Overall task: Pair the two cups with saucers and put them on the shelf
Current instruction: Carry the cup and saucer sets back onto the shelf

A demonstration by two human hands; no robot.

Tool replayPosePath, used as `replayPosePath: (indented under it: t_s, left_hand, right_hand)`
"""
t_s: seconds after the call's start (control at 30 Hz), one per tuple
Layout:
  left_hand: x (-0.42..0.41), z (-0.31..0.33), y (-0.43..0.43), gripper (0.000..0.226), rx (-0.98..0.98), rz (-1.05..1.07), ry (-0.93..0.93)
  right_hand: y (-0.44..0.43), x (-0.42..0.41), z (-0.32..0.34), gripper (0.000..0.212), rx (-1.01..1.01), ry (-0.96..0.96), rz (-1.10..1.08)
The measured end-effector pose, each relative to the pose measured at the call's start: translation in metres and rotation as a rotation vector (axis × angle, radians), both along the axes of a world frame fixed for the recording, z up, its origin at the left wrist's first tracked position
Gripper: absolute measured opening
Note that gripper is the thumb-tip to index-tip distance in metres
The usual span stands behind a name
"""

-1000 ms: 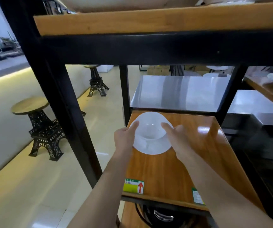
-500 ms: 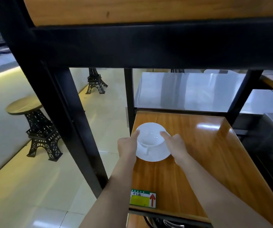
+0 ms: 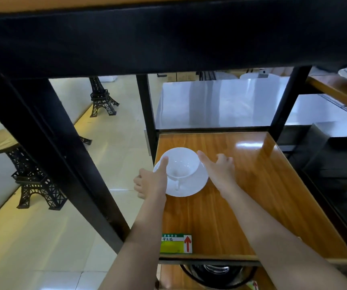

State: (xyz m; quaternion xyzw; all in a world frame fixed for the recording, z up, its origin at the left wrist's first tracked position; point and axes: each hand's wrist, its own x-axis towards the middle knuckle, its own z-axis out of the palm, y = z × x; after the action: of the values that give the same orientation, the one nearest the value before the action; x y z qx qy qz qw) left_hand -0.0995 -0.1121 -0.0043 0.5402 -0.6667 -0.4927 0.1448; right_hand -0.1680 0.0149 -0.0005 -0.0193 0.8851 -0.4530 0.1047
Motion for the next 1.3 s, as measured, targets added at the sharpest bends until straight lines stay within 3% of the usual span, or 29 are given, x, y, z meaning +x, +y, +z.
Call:
replayPosePath:
  t_s: [0.1, 0.23, 0.37, 0.63, 0.77, 1.3]
  left_hand:
    - [0.012, 0.007, 0.011, 0.086, -0.224, -0.077, 0.004]
    - [0.035, 0.016, 0.035, 0.069, -0.647, -0.366, 0.072]
    - [0.055, 0.024, 0.070, 0.065, -0.804, -0.599, 0.136]
    - [0.116, 0.005, 0.192, 0.070, -0.818, -0.892, 0.133]
    - [0.164, -0.016, 0.284, 0.081, -0.844, -1.100, 0.159]
    - [0.330, -0.031, 0.715, 0.089, -0.763, -1.997, 0.481]
  right_hand:
    - [0.018, 0.009, 0.003, 0.084, 0.051, 0.115, 0.035]
    - [0.051, 0.030, 0.006, 0.084, 0.154, 0.242, 0.105]
    - [0.096, 0.060, 0.006, 0.085, 0.231, 0.332, 0.158]
    - [0.237, 0.153, -0.008, 0.086, 0.421, 0.444, 0.062]
    - [0.341, 0.222, -0.024, 0.085, 0.458, 0.375, -0.089]
    - [0.724, 0.566, -0.028, 0.084, 0.672, 0.163, -1.073]
